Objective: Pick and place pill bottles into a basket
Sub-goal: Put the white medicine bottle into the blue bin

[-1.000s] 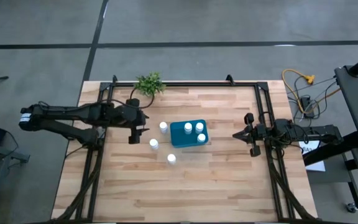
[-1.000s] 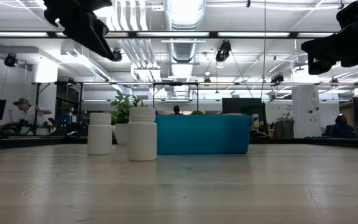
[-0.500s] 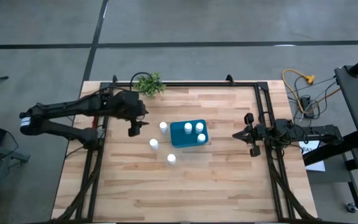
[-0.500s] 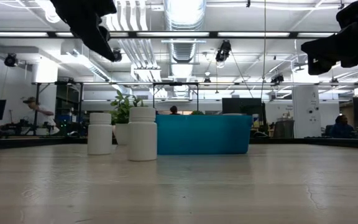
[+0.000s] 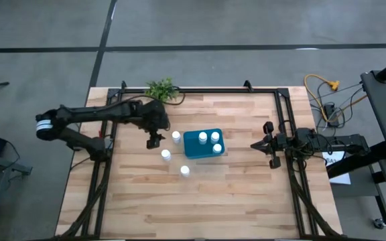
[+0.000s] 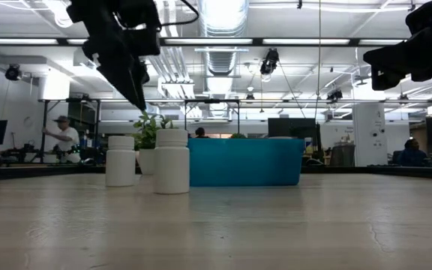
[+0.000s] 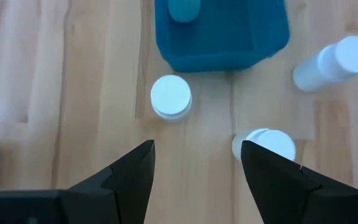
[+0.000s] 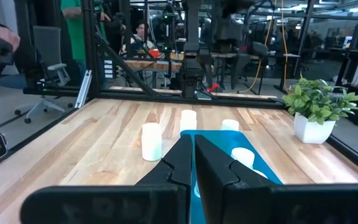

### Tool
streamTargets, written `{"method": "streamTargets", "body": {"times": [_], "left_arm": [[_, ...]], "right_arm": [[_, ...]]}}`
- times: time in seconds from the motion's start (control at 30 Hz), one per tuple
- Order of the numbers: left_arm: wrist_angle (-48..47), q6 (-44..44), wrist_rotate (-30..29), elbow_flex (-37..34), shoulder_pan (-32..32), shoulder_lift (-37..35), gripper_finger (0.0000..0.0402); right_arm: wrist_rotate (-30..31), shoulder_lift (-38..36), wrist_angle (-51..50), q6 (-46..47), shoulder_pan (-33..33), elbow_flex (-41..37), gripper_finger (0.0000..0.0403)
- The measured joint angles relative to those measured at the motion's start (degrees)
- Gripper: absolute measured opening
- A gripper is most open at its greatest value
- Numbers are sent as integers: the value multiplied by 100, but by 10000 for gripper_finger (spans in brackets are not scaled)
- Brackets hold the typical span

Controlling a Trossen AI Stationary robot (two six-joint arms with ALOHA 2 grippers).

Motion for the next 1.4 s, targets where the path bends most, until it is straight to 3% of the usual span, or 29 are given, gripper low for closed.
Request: {"method": "streamTargets", "body": {"times": [0.33, 0.6, 0.7, 1.17, 1.4], "left_arm": [[78, 131, 54, 9, 36, 319, 221], [217, 87, 722, 128, -24, 261, 221], [232, 84, 912, 172, -236, 246, 221], [700, -265, 732, 172, -1149, 264, 221], [961, -508, 732, 138, -1560, 602, 221]], "right_arm": [[0, 0, 0, 22, 1, 0, 9], [-1, 2, -2, 21, 1, 0, 9], [-2, 2, 0, -2, 1, 0, 9], [0, 2, 0, 0, 2, 0, 9], [1, 2, 1, -3, 0, 0, 9]]}}
